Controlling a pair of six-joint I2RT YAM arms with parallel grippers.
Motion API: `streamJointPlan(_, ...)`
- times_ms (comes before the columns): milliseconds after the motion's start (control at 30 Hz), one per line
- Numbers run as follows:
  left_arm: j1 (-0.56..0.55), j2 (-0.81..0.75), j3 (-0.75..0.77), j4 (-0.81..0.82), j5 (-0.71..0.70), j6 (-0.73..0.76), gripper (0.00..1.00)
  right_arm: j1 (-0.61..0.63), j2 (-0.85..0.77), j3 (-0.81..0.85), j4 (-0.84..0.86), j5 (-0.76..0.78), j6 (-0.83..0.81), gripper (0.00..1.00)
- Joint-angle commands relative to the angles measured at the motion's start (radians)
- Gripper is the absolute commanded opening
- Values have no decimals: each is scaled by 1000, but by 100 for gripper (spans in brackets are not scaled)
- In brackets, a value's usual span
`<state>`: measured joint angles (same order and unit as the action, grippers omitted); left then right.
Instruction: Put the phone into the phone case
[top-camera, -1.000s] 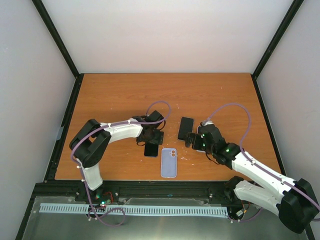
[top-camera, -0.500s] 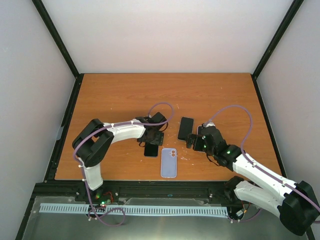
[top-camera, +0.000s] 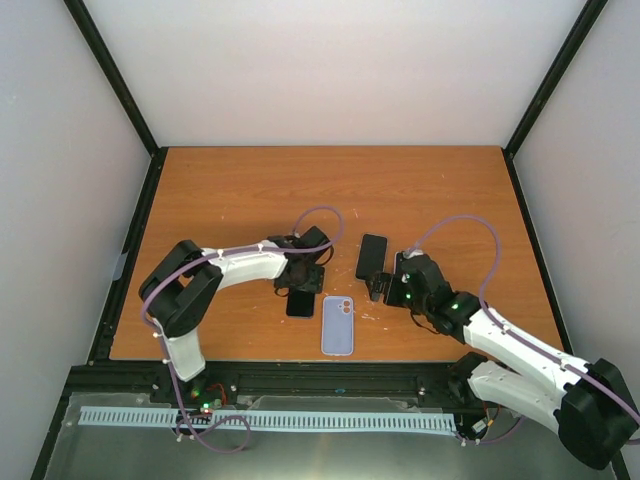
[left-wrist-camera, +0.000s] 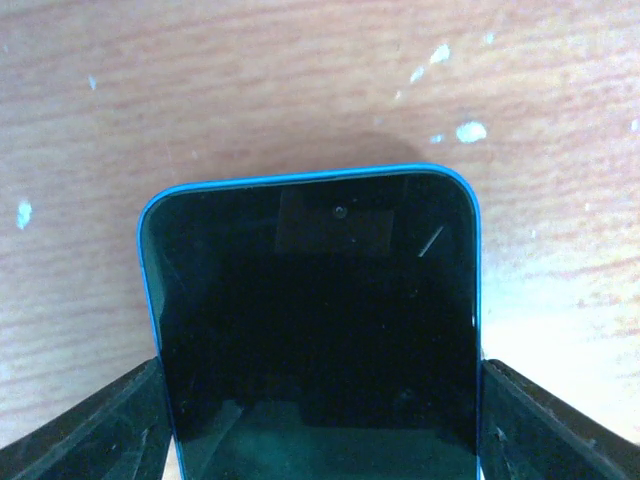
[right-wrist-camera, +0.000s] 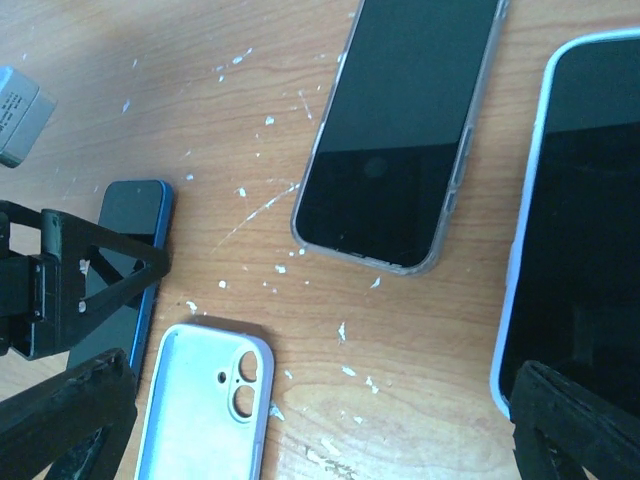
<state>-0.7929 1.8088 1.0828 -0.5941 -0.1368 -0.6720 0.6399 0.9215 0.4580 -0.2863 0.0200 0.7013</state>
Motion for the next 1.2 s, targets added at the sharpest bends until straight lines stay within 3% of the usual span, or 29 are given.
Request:
streamJointPlan(0, -11, -57, -27, -41, 71, -32, 69, 1, 13, -25, 46, -64, 23, 100)
streamJointPlan(467, -20, -242, -97, 87, 342, -92, 64, 2, -53, -66, 54, -95, 42, 96)
streamJointPlan(767, -131, -172, -59, 193, 443, -190, 63, 3, -130, -84, 6, -86, 46, 97)
streamJointPlan(1167, -166, -151, -103, 309, 471, -265, 62, 3, -191, -77, -34, -61, 38, 98)
